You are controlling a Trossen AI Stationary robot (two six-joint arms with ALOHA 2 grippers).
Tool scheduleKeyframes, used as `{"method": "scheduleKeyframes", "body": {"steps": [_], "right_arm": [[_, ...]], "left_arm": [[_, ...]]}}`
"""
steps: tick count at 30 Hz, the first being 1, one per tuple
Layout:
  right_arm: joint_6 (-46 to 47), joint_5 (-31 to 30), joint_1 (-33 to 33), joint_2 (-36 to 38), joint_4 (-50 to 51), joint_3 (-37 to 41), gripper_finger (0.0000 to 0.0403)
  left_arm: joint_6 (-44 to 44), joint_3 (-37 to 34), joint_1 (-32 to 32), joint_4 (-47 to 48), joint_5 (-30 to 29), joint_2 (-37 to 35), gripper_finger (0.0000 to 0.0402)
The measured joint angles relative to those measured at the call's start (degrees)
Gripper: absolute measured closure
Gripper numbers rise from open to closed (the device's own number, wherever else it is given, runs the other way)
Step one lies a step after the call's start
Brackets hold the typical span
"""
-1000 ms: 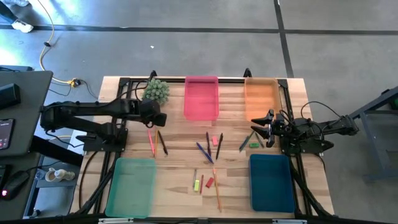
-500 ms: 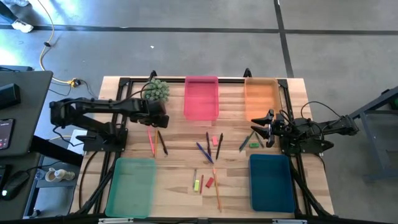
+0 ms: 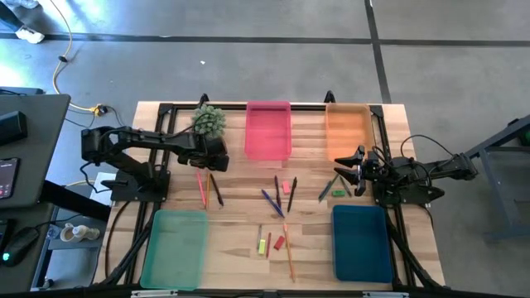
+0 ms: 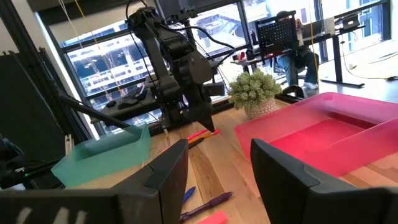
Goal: Sort crayons/erasers/pens/pencils in bins
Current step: Put the top orange pencil into the green bin
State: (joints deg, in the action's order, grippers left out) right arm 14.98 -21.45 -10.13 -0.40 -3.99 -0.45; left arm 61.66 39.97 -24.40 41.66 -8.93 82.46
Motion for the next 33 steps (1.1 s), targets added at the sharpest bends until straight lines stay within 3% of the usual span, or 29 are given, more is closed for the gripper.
{"method": "scheduleKeyframes", "body": {"steps": [19, 33], "right_arm": [[0.0, 0.0, 0.0, 0.0, 0.0, 0.0, 0.0236], [0.0, 0.0, 0.0, 0.0, 0.0, 0.0, 0.0236]], "left_arm": [[-1.0, 0.2, -2.5, -1.7, 0.0, 5.6, 0.0268], [-1.4, 0.1, -2.5, -3.2, -0.8, 5.7, 0.0353]]}}
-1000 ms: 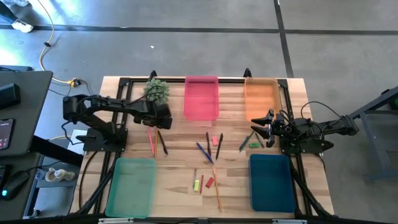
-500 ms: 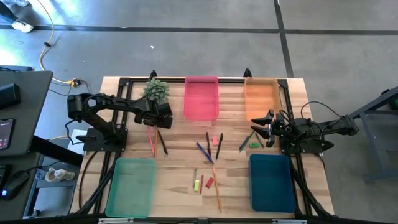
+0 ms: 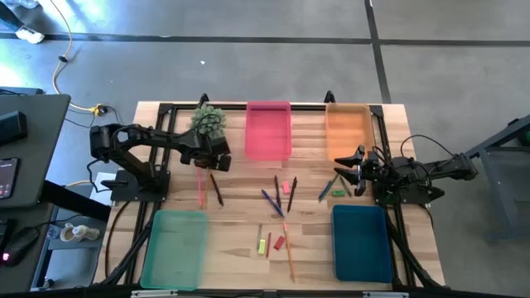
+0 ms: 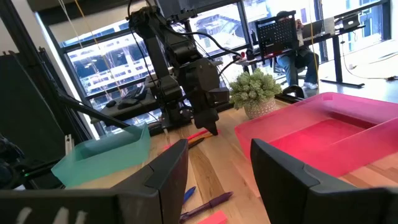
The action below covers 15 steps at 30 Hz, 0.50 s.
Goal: Sort crayons/erasers/pens/pencils in bins
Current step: Put the top orange pencil into the green bin
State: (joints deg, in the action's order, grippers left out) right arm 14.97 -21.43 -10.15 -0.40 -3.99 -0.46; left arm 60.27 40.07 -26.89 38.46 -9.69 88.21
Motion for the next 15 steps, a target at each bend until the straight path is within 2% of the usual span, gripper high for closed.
{"method": "scheduleKeyframes", "body": {"steps": [15], "right_arm": [[0.0, 0.0, 0.0, 0.0, 0.0, 0.0, 0.0236]], "left_arm": [[-0.9, -0.2, -0.1, -1.7, -1.7, -0.2, 0.0360]]}}
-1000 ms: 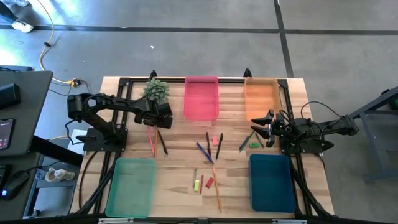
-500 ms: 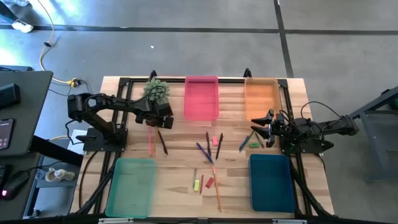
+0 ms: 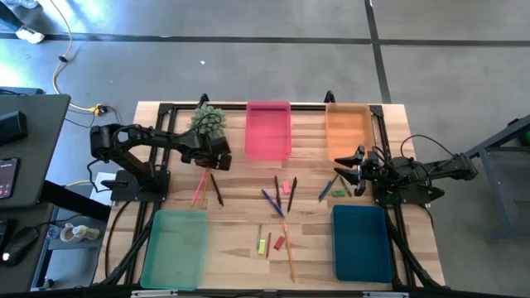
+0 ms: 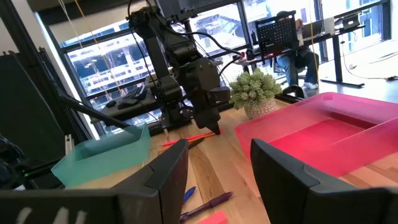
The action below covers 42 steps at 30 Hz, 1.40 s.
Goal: Sort crayons/erasers/pens/pencils in bins
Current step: Put the top orange pencil into the green bin
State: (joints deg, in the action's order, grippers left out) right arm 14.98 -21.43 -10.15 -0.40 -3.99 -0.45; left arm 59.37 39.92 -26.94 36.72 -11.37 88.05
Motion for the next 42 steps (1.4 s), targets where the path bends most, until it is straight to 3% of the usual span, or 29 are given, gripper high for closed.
{"method": "scheduleKeyframes", "body": {"steps": [8, 25, 42], "right_arm": [[0.0, 0.0, 0.0, 0.0, 0.0, 0.0, 0.0236], [0.0, 0.0, 0.0, 0.0, 0.0, 0.0, 0.0236], [0.0, 0.0, 0.0, 0.0, 0.0, 0.0, 0.0236]], "left_arm": [[-0.9, -0.2, -0.3, -1.0, -2.1, -2.4, 0.0360], [-3.7, 0.0, -0.1, -0.3, 0.2, -11.1, 0.0360], [-9.0, 0.0, -0.5, 0.6, 12.8, -27.2, 0.0360]]}}
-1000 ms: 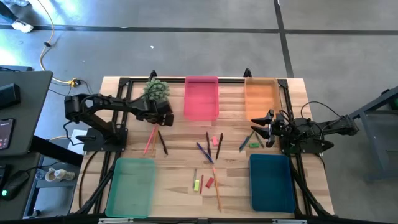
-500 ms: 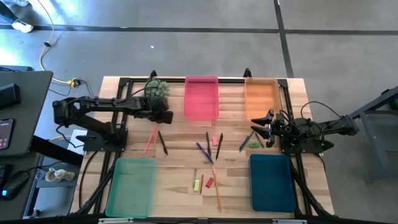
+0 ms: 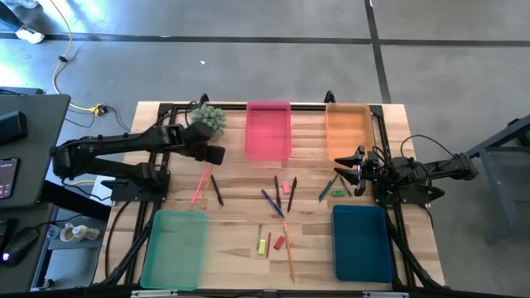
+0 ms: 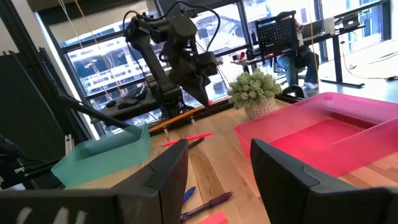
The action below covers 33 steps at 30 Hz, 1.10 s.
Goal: Sort crayons/erasers/pens/pencils in bins
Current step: Put the top orange pencil into the green bin
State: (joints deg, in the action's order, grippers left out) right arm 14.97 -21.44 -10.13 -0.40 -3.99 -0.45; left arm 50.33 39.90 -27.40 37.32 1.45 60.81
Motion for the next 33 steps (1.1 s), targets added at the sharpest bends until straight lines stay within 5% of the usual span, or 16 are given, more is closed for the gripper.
{"method": "scheduleKeyframes", "body": {"steps": [7, 17, 33], "right_arm": [[0.0, 0.0, 0.0, 0.0, 0.0, 0.0, 0.0236], [0.0, 0.0, 0.0, 0.0, 0.0, 0.0, 0.0236], [0.0, 0.0, 0.0, 0.0, 0.0, 0.0, 0.0236]], "left_arm": [[0.5, 2.2, 0.1, 7.8, 6.9, -5.7, 0.0374], [-1.4, 15.6, 4.3, 21.2, 3.6, -6.4, 0.0377], [27.6, 18.8, 35.4, 32.8, -4.3, -5.0, 0.0377]]}}
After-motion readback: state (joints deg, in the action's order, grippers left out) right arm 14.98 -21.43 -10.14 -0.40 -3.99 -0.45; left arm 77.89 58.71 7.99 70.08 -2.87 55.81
